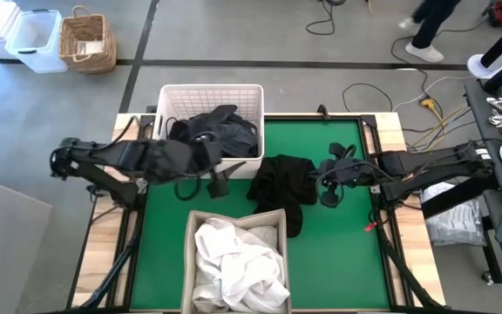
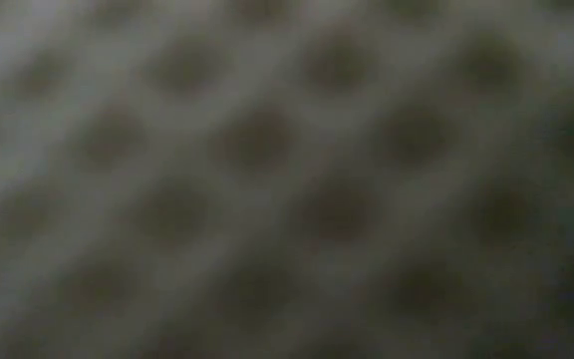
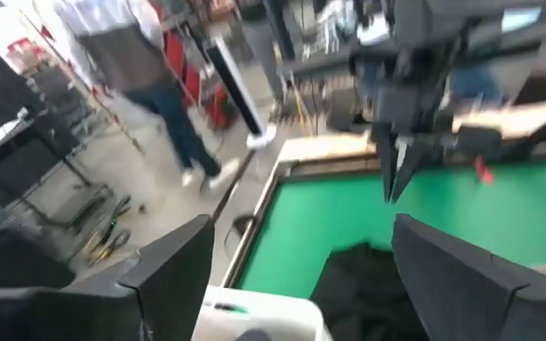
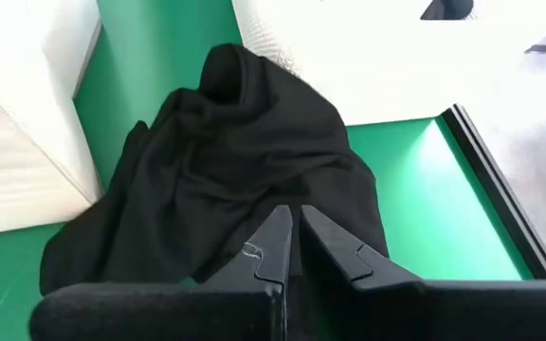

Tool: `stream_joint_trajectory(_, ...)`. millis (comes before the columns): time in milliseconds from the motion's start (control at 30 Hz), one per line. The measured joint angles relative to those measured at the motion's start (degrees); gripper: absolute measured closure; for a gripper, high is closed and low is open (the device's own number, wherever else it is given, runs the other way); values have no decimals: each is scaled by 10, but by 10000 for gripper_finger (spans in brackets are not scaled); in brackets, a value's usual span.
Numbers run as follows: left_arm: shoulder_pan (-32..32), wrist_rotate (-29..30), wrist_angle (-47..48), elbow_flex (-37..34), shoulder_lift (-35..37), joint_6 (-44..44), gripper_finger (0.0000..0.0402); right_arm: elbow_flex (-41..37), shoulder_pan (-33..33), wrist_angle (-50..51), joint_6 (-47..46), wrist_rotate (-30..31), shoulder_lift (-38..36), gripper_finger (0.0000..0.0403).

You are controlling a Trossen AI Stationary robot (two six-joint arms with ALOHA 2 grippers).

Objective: Sort clothes
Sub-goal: Put the black shirt into the white bin

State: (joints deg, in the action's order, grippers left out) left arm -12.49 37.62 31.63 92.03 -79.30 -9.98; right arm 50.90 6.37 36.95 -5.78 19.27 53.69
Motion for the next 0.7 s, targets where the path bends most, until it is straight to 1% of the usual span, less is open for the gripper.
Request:
stream_joint_trajectory(133, 20, -9, 104, 80, -59, -1, 115, -13, 0, -23, 8, 0, -2, 385)
stream_joint_trajectory(300, 43, -112, 177, 142, -112, -5, 135, -20, 0, -31, 17, 0, 2, 385)
stream_joint_trajectory(467, 68, -193, 252, 189, -158, -28, 149, -20, 0, -34, 13, -2, 4, 385)
stream_joint_trajectory(700, 99, -217, 335, 231, -229, -39, 153, -21, 0, -32, 8, -2, 6, 385)
